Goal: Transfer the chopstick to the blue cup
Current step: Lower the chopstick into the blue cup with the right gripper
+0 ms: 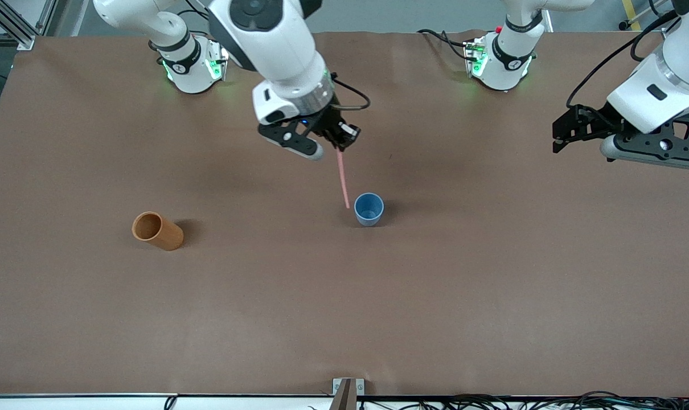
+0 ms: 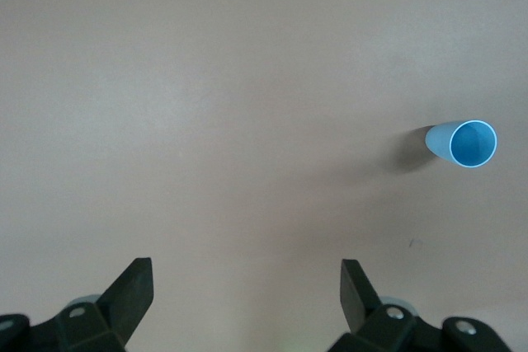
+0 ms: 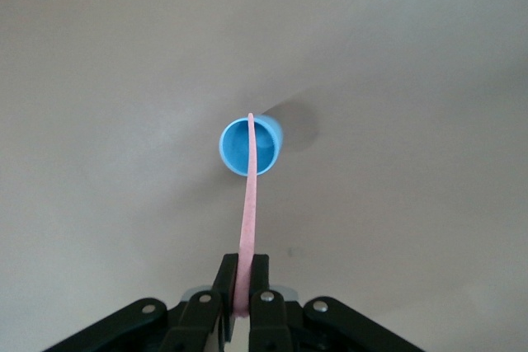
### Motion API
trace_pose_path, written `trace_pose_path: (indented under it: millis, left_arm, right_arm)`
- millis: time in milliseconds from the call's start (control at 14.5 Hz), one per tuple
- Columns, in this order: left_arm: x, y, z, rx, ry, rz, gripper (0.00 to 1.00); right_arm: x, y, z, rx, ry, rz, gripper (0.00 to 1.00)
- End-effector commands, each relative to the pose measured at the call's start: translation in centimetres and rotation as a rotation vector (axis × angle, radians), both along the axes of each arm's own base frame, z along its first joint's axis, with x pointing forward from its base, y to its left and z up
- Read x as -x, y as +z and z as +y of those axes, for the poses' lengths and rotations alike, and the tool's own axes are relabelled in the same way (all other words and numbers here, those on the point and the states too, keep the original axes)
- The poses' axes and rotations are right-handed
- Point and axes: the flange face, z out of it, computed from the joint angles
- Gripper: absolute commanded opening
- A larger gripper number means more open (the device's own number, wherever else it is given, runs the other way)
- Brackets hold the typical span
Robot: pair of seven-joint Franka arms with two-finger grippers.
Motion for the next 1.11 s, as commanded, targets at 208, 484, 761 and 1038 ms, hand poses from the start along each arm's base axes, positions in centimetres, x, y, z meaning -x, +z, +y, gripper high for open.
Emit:
trace_pose_path:
  millis: [208,484,761,1038]
  left_arm:
    - [0.7,1.9,1.0,0.022,0.023,-0.054,1.0]
    - [1.2,1.7,1.5,-0.001,0.017,-0.012,1.0]
    - [0.9,1.8,2.0,0.015,0.038,-0.012,1.0]
    - [0.9,1.9,2.1,0.005,0.033,-0.017,1.0]
  right_arm:
    - [2.9,-4.5,5.1,0.037,0.036,0.049,0.02]
    - [3.4,-6.3,6.8,0.014,0.044,0.02,0.02]
    - [3.2,-6.6,6.7,0.037,0.052,-0.001,0.05]
    - [3.0,-6.9,6.4,0.06,0.056,-0.009,0.39]
